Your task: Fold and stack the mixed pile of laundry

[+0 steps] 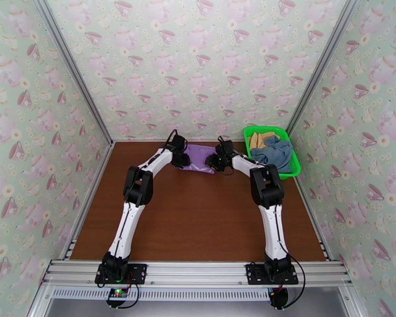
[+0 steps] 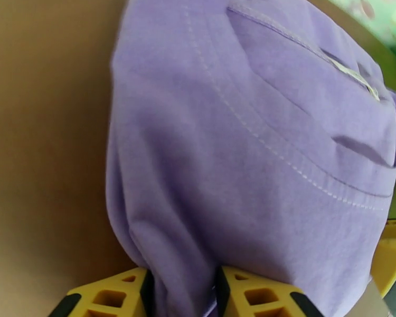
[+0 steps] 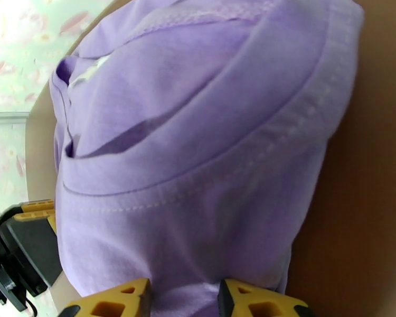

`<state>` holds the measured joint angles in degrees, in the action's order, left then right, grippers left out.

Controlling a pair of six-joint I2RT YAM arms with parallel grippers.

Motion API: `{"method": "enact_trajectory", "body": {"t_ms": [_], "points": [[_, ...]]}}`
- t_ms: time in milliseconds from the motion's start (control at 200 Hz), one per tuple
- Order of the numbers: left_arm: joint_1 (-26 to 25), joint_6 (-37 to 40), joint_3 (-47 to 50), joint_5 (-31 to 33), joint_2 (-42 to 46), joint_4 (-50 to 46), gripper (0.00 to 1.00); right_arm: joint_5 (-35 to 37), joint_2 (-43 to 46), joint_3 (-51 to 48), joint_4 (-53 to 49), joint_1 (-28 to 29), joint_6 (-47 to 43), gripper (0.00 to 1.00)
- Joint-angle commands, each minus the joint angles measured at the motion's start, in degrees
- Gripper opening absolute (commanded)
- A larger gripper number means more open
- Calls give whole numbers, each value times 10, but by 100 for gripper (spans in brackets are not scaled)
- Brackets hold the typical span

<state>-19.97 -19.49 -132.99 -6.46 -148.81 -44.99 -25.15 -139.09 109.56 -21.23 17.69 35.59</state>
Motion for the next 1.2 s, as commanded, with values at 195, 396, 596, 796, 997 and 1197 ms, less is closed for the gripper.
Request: {"method": "enact_trajectory", "body": {"t_ms": [195, 396, 596, 796, 997, 1197], "points": [[37, 1, -131, -22, -102, -79, 41, 25, -185, 282, -172, 4, 19, 41], [63, -5, -167, -38, -117, -56, 43, 20, -178, 258, -146, 4, 43, 40], [73, -16, -165, -72, -109, -18, 43, 29, -167, 251, -135, 0, 19, 44], [74, 8, -108, -68, -18, 47, 42, 86, -65, 249, -171, -27, -83, 55], [72, 40, 29, -32, 194, 139, 41, 201, 157, 204, -285, -47, -254, 65], [61, 41, 328, -52, 472, 327, 49, 226, 448, -43, -213, -81, -273, 73]]}}
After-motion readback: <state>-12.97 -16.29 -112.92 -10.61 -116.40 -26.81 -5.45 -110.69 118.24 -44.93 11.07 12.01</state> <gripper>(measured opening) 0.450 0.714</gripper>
